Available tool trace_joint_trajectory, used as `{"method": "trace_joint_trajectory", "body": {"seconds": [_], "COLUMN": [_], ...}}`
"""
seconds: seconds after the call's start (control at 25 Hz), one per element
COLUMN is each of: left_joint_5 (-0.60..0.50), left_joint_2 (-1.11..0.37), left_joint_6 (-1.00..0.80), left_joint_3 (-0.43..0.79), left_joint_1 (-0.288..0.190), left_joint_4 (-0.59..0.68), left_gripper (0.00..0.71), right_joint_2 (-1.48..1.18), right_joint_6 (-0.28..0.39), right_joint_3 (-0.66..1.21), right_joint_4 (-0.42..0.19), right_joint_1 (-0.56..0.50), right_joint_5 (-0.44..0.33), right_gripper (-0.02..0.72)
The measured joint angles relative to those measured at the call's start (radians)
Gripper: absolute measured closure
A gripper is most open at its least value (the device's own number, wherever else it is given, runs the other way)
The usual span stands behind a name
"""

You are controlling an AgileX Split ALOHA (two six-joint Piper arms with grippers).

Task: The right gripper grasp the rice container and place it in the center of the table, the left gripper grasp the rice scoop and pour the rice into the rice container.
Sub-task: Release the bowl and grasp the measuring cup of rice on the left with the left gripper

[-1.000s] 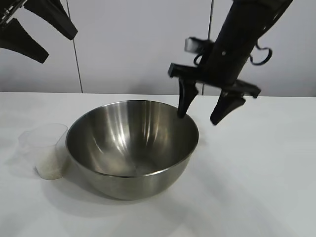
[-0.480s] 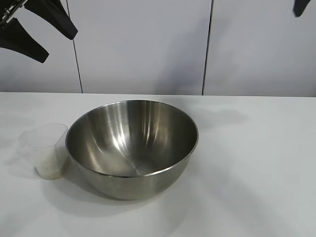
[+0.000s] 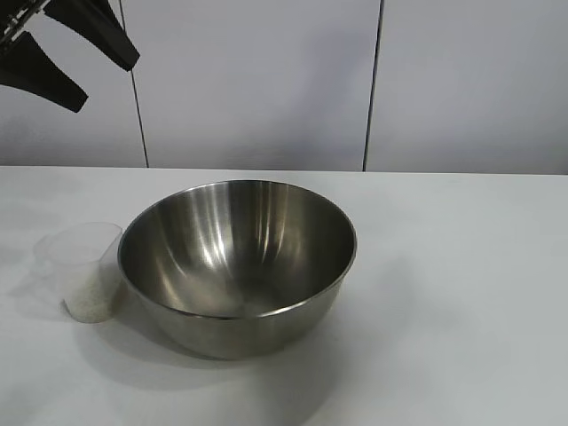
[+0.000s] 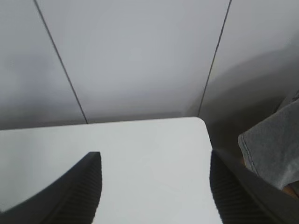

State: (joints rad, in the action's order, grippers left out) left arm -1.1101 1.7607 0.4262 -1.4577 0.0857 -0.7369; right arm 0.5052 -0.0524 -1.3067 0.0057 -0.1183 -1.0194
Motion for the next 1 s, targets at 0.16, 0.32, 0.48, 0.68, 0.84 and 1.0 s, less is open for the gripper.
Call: {"method": "trace_joint_trajectory", "body": {"seconds": [0.16,0.32,0.48,0.68,0.84,1.0], "left_joint_5": [0.0,0.0,0.0,0.0,0.0,0.0], "left_joint_2": [0.0,0.0,0.0,0.0,0.0,0.0], "left_joint_6": [0.0,0.0,0.0,0.0,0.0,0.0], "left_joint_3": [0.0,0.0,0.0,0.0,0.0,0.0], "left_joint_1": [0.0,0.0,0.0,0.0,0.0,0.0], "left_joint_4": [0.0,0.0,0.0,0.0,0.0,0.0], "left_gripper": [0.17,0.17,0.17,0.17,0.17,0.17], "right_joint_2": [-0.233,-0.398,-0.485,-0.524,-0.524,-0.524], "right_joint_6": [0.0,0.0,0.0,0.015,0.019,0.021], "right_joint_3": [0.168,0.339,0.492,0.66,0.755,0.809], "right_joint_4": [0.025,0.03,0.032,0.034,0.033,0.024], "right_joint_1": [0.0,0.0,0.0,0.021,0.045,0.074], "right_joint_5": [-0.011,-0.015,-0.019,-0.023,-0.028,-0.03], "right_gripper": [0.252,0.252,0.252,0.252,0.252,0.252]}}
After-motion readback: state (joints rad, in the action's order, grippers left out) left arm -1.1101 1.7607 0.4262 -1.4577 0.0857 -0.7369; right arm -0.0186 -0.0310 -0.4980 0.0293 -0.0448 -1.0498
